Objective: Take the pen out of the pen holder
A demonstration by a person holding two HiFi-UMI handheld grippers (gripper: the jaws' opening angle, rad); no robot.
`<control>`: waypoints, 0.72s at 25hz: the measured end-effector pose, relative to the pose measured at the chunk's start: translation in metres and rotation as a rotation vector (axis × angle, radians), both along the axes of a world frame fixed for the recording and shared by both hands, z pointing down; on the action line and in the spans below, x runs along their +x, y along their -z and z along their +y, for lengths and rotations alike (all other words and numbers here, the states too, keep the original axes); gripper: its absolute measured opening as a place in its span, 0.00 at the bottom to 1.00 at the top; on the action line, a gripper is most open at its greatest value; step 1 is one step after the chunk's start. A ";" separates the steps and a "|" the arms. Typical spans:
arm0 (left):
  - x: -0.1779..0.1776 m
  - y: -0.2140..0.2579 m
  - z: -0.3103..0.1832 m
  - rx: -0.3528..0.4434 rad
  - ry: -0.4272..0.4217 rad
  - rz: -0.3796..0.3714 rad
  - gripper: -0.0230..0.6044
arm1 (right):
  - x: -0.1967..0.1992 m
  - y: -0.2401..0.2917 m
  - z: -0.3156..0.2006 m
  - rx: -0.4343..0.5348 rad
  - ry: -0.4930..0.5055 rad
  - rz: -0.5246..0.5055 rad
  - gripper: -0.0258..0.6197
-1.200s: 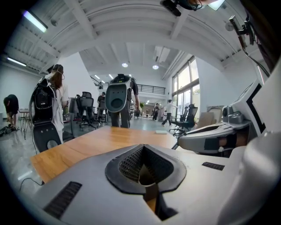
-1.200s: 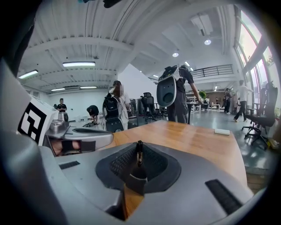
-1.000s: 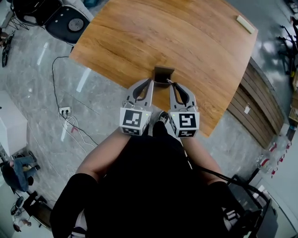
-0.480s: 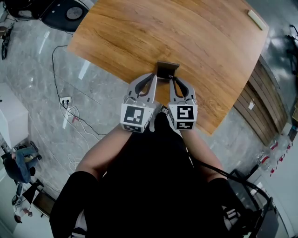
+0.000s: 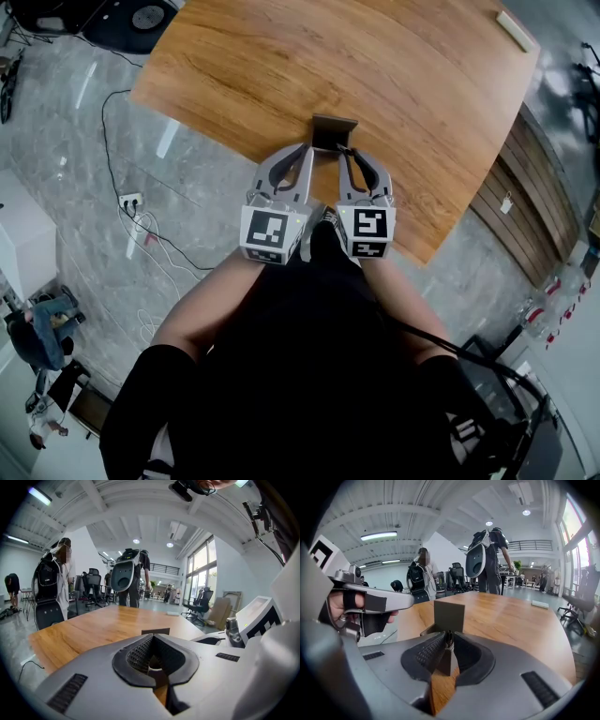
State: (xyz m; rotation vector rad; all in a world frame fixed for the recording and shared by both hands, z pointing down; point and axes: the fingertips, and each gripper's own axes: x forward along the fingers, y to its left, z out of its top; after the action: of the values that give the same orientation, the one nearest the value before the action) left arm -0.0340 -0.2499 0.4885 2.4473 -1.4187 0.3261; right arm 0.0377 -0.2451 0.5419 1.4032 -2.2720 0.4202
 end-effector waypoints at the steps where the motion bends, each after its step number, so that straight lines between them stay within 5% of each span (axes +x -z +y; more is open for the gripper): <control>1: 0.000 0.000 0.001 0.001 0.000 0.000 0.05 | 0.001 0.002 0.000 0.007 -0.004 -0.005 0.10; 18: 0.011 0.098 0.018 0.191 -0.025 0.041 0.05 | 0.004 0.170 0.016 0.389 0.007 -0.135 0.06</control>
State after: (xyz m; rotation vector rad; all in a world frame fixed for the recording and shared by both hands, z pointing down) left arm -0.0231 -0.2318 0.3905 2.6081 -1.4640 0.1501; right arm 0.0420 -0.2292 0.3720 1.5887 -2.5686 0.0707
